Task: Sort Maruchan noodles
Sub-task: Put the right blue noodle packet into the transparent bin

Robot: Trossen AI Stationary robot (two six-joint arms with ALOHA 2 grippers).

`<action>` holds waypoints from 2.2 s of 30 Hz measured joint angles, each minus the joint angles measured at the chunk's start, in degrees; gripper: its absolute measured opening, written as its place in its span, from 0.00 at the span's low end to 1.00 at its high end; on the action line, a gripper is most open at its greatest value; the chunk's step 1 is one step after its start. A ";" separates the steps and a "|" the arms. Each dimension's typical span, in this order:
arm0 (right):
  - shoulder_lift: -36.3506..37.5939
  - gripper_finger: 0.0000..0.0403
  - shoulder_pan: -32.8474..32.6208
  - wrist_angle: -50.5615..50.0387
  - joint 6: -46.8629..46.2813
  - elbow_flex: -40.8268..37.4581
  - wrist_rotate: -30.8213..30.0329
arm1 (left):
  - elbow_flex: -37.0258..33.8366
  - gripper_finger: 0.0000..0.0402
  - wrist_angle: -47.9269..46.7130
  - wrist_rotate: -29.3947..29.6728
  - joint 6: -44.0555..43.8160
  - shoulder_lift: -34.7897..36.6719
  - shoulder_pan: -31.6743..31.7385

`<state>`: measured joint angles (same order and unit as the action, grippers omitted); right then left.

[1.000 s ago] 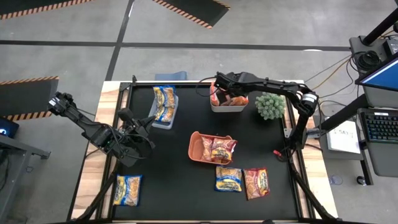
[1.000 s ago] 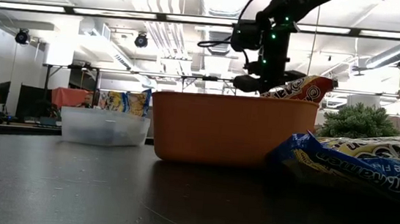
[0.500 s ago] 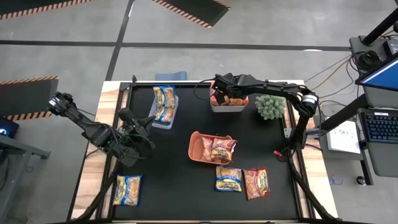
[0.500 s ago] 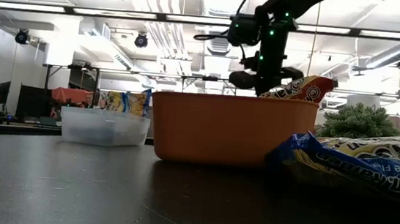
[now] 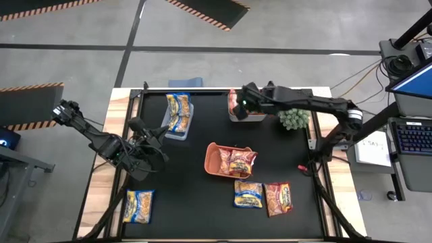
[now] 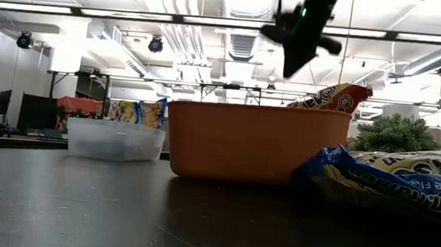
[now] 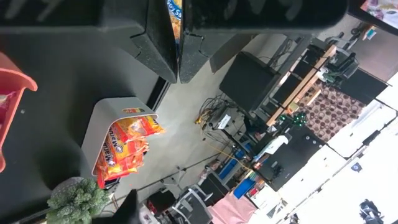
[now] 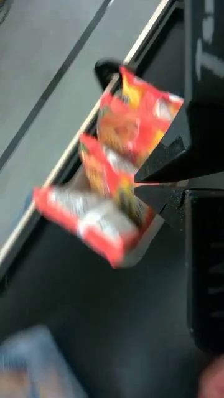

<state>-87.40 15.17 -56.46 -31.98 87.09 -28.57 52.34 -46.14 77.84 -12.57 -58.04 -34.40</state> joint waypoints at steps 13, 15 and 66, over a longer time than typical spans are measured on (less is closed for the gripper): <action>8.32 0.02 -16.60 2.26 5.96 0.04 0.56 | 0.00 0.00 17.59 -19.90 -2.40 -0.21 -0.04; 8.40 0.02 -20.01 2.00 6.02 0.00 0.54 | 0.00 0.00 20.40 -23.44 -4.00 -1.26 -0.23; -13.39 0.02 -57.06 20.11 -15.81 -15.27 -1.03 | 27.49 0.00 27.67 -24.65 -15.90 -57.56 -10.30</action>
<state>-100.79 -41.89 -36.35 -47.79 71.82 -29.60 79.83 -18.47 53.19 -28.47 -115.60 -44.70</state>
